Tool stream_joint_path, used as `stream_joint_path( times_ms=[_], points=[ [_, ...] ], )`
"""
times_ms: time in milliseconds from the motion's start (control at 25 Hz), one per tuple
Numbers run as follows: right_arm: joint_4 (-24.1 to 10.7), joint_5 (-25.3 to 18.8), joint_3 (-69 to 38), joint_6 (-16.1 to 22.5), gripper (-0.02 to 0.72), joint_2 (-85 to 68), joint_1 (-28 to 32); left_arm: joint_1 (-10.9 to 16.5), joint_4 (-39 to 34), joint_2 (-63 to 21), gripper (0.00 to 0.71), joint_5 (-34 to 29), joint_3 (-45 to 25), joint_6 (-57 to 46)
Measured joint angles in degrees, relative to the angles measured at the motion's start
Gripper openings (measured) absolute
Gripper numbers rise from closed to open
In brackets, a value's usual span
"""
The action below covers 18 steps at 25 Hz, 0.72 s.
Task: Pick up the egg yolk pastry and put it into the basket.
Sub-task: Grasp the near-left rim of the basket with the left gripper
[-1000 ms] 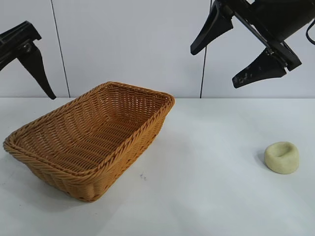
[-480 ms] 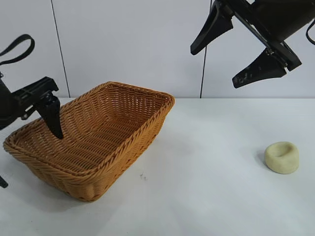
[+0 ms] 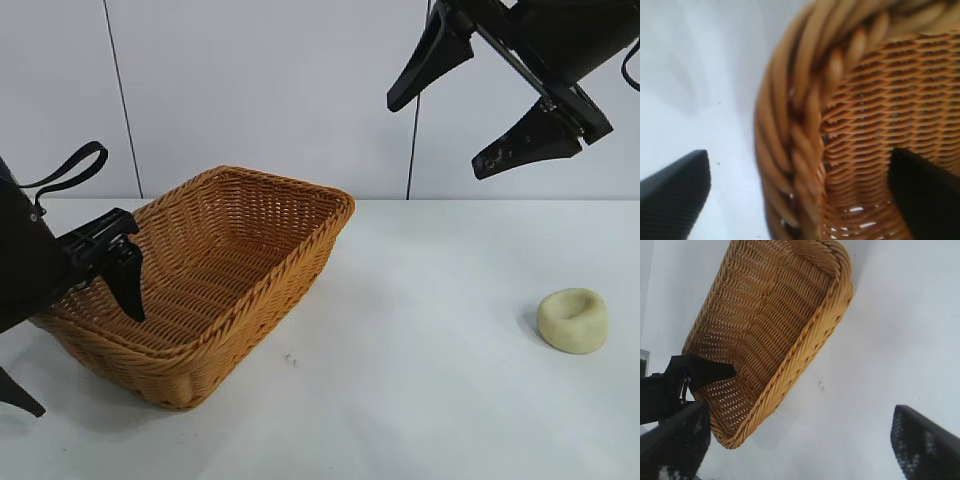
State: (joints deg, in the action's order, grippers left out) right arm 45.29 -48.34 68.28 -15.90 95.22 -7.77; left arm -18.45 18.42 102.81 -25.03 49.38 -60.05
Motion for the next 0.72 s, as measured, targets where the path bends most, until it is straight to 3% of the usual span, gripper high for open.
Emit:
stream_joint_path(
  times_ms=[280,360,600,720],
  points=[
    [0.0,0.0,0.0,0.0,0.697,0.0,0.0,0.0,0.0,0.0,0.692,0.9,0.0,0.0],
    [0.0,0.0,0.0,0.0,0.697,0.0,0.0,0.0,0.0,0.0,0.664,0.9,0.0,0.0],
    [0.0,0.0,0.0,0.0,0.697,0.0,0.0,0.0,0.4,2.4,0.448,-0.5,0.0,0.0],
    [0.0,0.0,0.0,0.0,0.697,0.0,0.0,0.0,2.4,2.7,0.292,-1.0,0.0,0.0]
  ],
)
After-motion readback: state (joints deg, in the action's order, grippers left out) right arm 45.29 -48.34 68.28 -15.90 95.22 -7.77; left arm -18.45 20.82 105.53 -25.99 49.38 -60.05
